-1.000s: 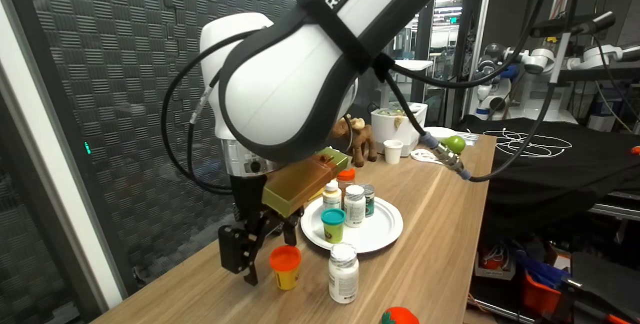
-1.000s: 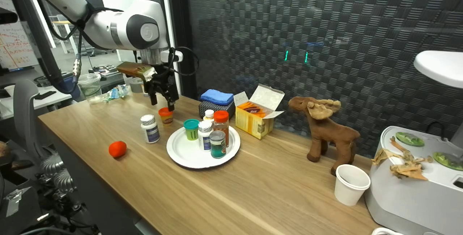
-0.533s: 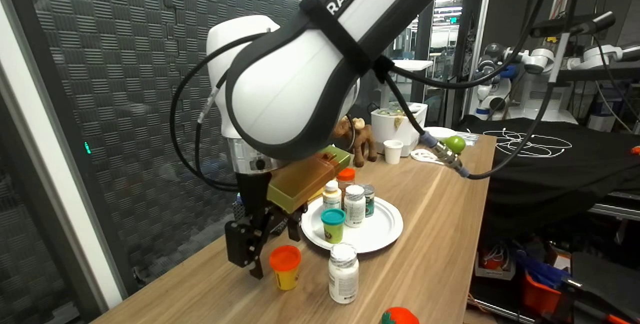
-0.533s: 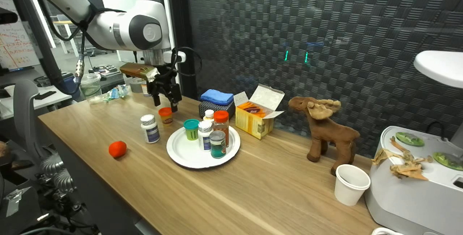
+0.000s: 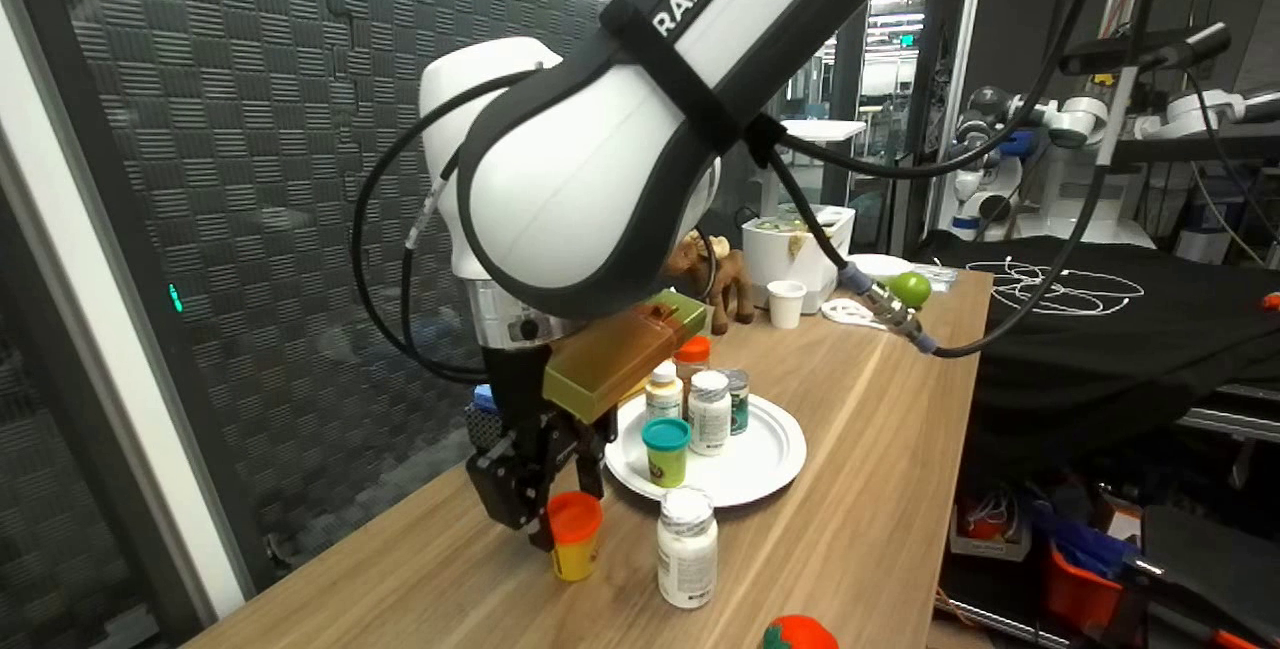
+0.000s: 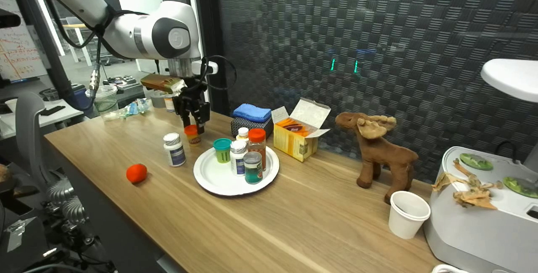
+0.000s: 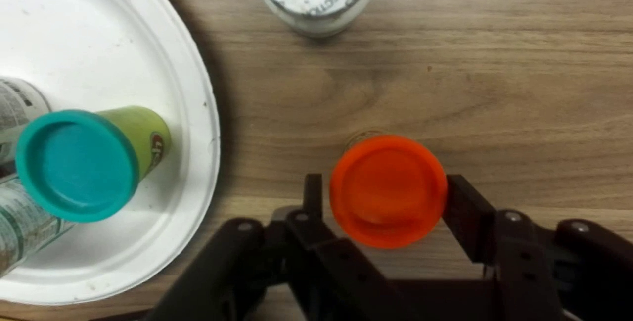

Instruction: Put the bottles on the red object on the plate

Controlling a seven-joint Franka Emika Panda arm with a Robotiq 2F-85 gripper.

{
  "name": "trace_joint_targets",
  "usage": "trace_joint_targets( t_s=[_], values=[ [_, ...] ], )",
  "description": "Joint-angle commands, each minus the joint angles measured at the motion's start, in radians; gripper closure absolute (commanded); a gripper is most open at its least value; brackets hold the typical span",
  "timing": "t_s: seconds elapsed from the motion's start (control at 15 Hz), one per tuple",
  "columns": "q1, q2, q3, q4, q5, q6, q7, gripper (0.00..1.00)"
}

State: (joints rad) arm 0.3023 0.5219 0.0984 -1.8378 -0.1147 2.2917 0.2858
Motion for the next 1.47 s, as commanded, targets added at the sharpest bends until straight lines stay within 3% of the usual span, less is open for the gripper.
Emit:
trace_joint_targets(
  t_s=[0.0, 0.07, 0.47, 0.93, 1.4],
  values=[
    [0.007, 0.004, -0.007, 0.027, -0.006, -0.027, 0.008, 0.65],
    [0.008, 0.005, -0.008, 0.03, -0.007, -0.031, 0.01, 0.71],
    [0.027, -0.049, -0.033, -0.019, -0.033, -0.022, 0.087, 0.71],
    [0.036, -0.208, -0.038, -0.184, -0.052, -0.007, 0.241, 0.71],
    [0.0, -0.376, -0.051, -0.375, -0.047, 0.027, 0.523, 0.71]
  ],
)
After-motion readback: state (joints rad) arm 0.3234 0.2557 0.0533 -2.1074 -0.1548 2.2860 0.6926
